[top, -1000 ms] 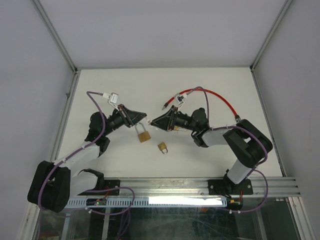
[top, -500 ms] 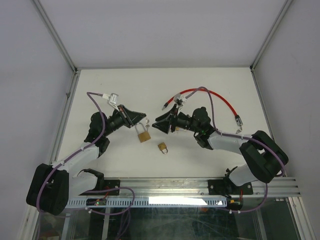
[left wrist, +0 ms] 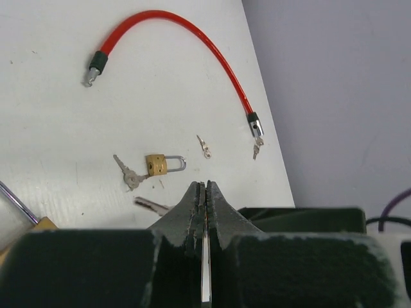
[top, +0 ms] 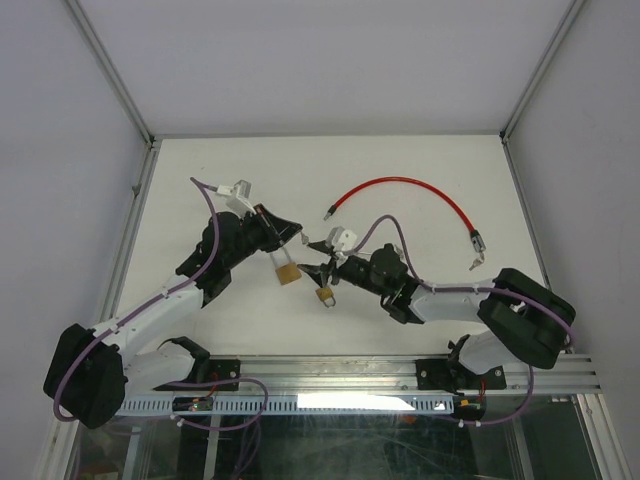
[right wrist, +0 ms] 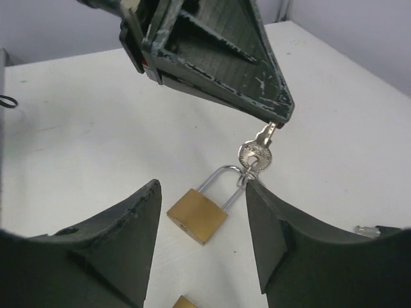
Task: Unlock with the key
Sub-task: Pick up the key from the center of the board.
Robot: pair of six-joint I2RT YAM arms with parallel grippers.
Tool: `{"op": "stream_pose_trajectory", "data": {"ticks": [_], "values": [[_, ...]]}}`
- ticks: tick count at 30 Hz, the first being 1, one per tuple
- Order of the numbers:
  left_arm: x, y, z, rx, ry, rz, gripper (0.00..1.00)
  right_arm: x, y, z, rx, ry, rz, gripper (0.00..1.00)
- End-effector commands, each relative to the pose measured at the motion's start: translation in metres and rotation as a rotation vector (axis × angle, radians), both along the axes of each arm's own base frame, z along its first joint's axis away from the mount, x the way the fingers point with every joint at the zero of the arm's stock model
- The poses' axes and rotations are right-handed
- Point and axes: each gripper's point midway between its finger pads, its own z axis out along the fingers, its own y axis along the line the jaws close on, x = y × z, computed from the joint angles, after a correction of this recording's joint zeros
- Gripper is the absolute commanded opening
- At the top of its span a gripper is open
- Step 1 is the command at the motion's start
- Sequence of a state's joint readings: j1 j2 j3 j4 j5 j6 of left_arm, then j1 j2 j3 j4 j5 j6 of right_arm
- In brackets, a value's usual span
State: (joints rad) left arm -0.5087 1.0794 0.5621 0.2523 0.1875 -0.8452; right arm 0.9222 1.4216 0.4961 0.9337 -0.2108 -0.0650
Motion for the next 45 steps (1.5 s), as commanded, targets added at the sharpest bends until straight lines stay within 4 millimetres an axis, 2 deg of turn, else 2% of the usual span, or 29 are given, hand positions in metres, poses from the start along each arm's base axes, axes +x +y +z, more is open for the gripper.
{"op": "stream_pose_trajectory", "data": {"ticks": [1, 10, 22, 28, 33, 41, 45], "values": [[0.016, 0.014, 0.013, 0.048, 0.01, 0.184, 0.0, 0.017, -0.007, 0.038, 0.019, -0.362, -0.181, 0.58], [0.018, 0.024, 0.02, 0.111, -0.004, 0.344, 0.0, 0.011, -0.001, 0.046, -0.012, -0.621, -0.385, 0.51], [0.013, 0.02, 0.022, 0.167, -0.006, 0.385, 0.0, 0.024, 0.015, 0.046, -0.028, -0.656, -0.454, 0.41], [0.012, 0.015, 0.022, 0.177, 0.006, 0.381, 0.0, 0.029, 0.025, 0.033, -0.067, -0.629, -0.438, 0.38], [0.01, 0.011, 0.02, 0.18, 0.017, 0.367, 0.0, 0.034, 0.029, 0.027, -0.092, -0.624, -0.45, 0.31], [0.01, 0.009, 0.019, 0.181, 0.027, 0.365, 0.0, 0.037, 0.029, 0.021, -0.084, -0.586, -0.457, 0.0], [0.008, 0.011, 0.022, 0.166, 0.026, 0.369, 0.01, 0.036, 0.028, 0.017, -0.059, -0.516, -0.427, 0.0]]}}
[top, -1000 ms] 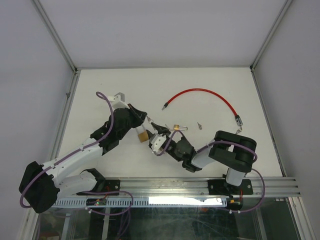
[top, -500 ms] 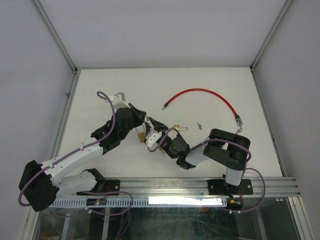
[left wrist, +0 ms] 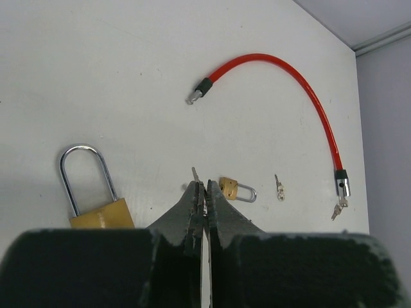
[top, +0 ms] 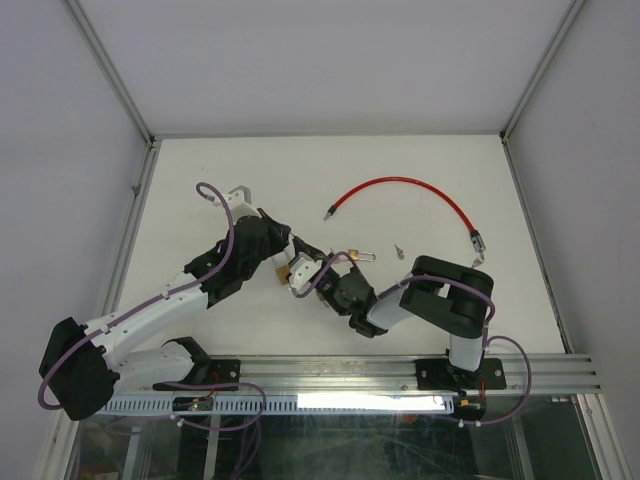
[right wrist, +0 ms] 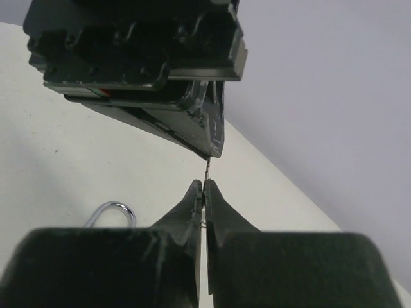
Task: Unlock with the key
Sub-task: Pick up the key from the center of the board.
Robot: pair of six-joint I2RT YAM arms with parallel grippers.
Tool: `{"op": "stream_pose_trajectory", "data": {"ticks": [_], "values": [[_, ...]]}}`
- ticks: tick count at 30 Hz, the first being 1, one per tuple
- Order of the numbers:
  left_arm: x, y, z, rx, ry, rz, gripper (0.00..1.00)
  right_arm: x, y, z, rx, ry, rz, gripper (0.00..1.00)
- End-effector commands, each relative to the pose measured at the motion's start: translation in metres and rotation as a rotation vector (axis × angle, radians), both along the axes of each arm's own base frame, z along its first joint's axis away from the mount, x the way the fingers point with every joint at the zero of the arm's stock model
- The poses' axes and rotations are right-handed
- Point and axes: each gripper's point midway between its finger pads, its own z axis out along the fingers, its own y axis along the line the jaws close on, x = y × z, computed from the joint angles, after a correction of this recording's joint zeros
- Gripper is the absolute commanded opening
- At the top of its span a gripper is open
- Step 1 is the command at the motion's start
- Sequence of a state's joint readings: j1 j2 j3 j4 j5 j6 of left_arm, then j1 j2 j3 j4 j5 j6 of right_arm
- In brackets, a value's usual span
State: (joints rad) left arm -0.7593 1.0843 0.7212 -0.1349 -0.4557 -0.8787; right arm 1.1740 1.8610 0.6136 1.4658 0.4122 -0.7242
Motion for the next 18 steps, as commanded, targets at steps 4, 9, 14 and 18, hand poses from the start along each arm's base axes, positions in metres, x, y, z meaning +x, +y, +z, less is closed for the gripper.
{"op": "stream_pose_trajectory", "data": {"ticks": [4, 9, 14, 18], "values": [[0.0, -0.007, 0.044, -0.106, -0.086, -0.008, 0.27, -0.007, -0.002, 0.024, 0.209, 0.121, 0.103, 0.0], [-0.003, 0.002, 0.054, -0.115, -0.114, 0.01, 0.6, -0.013, -0.008, 0.022, 0.331, 0.294, 0.234, 0.0], [-0.011, 0.015, 0.05, -0.076, -0.073, 0.033, 0.85, -0.011, -0.023, 0.022, 0.518, 0.518, 0.342, 0.0], [-0.018, 0.023, 0.038, -0.024, -0.007, 0.046, 0.99, -0.005, -0.042, 0.024, 0.709, 0.694, 0.427, 0.0]]}}
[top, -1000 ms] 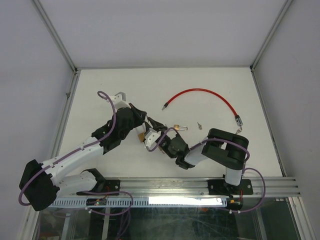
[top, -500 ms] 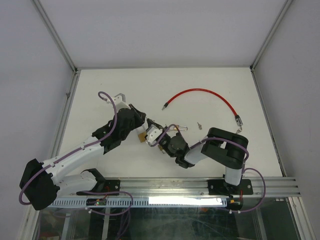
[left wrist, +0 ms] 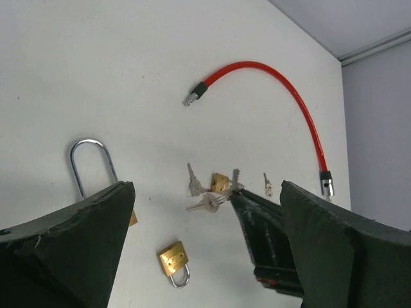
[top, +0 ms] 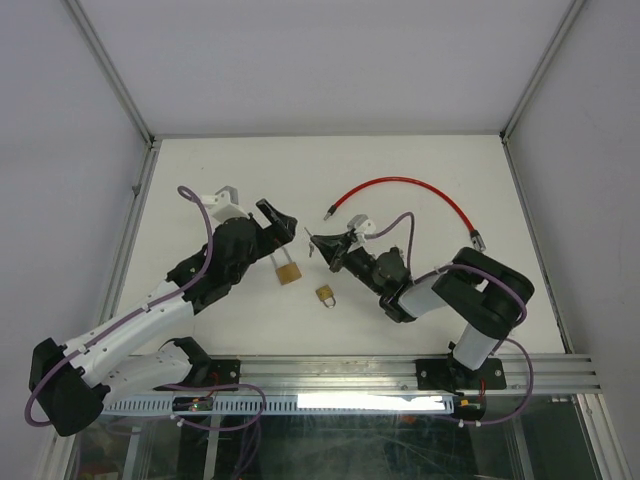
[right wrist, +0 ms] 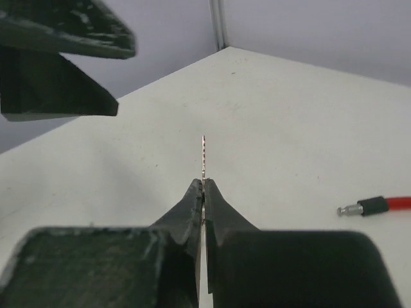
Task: Unlock with the key
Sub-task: Pick up the key from the center of the board, then pick up the lock from the center of the board.
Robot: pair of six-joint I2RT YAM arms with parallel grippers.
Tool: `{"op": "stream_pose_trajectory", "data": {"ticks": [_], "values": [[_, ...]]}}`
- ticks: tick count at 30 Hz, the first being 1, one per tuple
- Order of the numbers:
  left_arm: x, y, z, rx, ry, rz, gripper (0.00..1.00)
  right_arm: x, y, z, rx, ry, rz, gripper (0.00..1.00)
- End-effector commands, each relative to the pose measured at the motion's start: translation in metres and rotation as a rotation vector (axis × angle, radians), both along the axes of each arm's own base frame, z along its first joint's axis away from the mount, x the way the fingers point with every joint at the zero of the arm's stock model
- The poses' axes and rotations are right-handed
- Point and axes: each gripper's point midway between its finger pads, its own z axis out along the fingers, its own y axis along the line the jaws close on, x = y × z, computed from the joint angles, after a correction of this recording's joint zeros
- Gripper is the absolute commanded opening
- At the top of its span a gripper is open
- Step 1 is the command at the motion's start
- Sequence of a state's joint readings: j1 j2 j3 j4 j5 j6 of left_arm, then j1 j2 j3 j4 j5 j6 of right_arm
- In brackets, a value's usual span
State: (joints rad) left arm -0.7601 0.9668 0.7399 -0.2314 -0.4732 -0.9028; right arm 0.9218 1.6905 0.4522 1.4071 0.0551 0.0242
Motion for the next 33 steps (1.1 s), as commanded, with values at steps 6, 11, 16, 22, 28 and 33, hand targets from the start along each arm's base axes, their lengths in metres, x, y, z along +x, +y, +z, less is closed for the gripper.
{"op": "stream_pose_trajectory", "data": {"ticks": [6, 11, 16, 22, 28, 33], "values": [[-0.017, 0.012, -0.017, 0.083, 0.159, 0.019, 0.99, -0.003, -0.016, 0.024, 0.445, 0.399, 0.254, 0.0], [-0.021, 0.007, -0.039, 0.14, 0.272, 0.011, 0.99, 0.001, -0.02, 0.017, 0.462, 0.457, 0.262, 0.0], [-0.019, -0.004, -0.063, 0.202, 0.388, -0.014, 0.99, 0.004, -0.027, 0.013, 0.477, 0.507, 0.273, 0.0], [-0.012, -0.013, -0.094, 0.306, 0.529, -0.027, 0.99, 0.008, -0.038, 0.01, 0.474, 0.509, 0.247, 0.0], [0.0, -0.019, -0.124, 0.391, 0.641, -0.028, 0.99, 0.013, -0.049, 0.004, 0.436, 0.504, 0.173, 0.0], [0.009, -0.025, -0.146, 0.48, 0.728, -0.047, 0.99, 0.017, -0.055, 0.001, 0.403, 0.489, 0.119, 0.0]]}}
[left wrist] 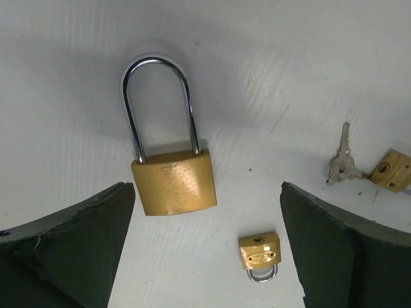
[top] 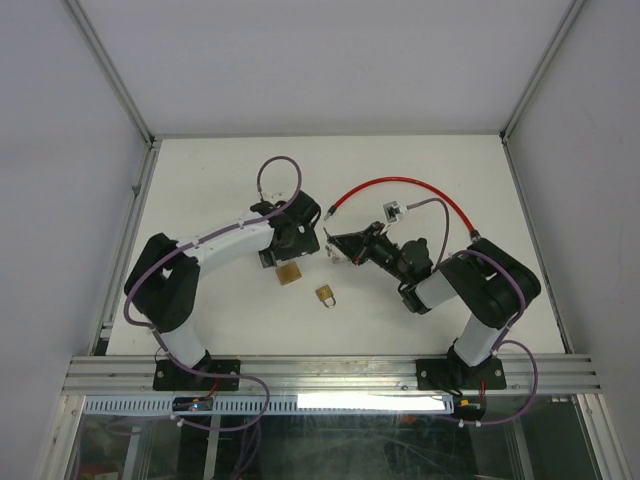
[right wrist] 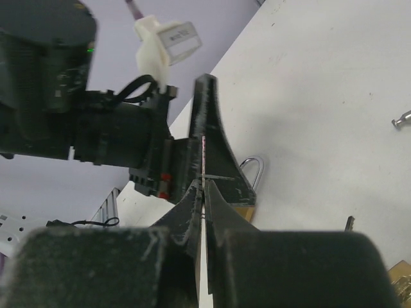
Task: Unlock with the key
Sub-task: Pick up the lock from the center of the board.
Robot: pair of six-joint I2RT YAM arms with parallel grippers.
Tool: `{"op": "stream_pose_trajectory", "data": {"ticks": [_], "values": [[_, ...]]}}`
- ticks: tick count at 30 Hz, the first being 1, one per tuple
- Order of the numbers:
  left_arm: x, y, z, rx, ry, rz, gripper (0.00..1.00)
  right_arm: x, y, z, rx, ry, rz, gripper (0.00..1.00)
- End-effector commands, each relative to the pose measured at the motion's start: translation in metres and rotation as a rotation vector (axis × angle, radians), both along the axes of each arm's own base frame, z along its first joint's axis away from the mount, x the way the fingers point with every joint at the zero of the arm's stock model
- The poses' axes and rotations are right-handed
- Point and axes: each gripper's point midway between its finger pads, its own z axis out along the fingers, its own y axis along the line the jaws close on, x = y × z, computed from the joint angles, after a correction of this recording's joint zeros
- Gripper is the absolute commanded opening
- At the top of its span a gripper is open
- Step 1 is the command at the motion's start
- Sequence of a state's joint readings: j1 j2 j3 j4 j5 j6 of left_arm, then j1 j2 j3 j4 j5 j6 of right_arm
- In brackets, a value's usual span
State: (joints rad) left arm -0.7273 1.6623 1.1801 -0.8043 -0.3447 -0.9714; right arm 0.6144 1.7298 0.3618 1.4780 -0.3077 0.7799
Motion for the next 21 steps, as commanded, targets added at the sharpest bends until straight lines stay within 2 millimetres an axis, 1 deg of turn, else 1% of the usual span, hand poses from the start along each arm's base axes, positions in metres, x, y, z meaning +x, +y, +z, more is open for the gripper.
{"op": "stream_pose_trajectory", "data": {"ticks": [1, 5, 8, 11, 15, 21], "values": [[0.011, -0.008, -0.001, 0.048, 0.059, -0.029, 0.99, 0.007, -0.008, 0.021, -0.006, -0.093, -0.056, 0.0], [0.005, 0.004, -0.013, 0.125, 0.12, 0.022, 0.97, 0.006, -0.01, 0.022, -0.009, -0.101, -0.061, 0.0], [0.0, 0.01, -0.021, 0.128, 0.157, 0.079, 0.96, 0.006, -0.009, 0.021, -0.012, -0.101, -0.058, 0.0], [-0.004, 0.01, -0.026, 0.108, 0.179, 0.12, 0.96, 0.006, -0.009, 0.021, -0.016, -0.102, -0.06, 0.0], [-0.009, 0.009, -0.033, 0.084, 0.197, 0.131, 0.96, 0.006, -0.011, 0.022, -0.019, -0.107, -0.063, 0.0], [-0.015, 0.008, -0.045, -0.006, 0.219, 0.147, 0.88, 0.006, -0.014, 0.021, -0.034, -0.112, -0.076, 0.0]]}}
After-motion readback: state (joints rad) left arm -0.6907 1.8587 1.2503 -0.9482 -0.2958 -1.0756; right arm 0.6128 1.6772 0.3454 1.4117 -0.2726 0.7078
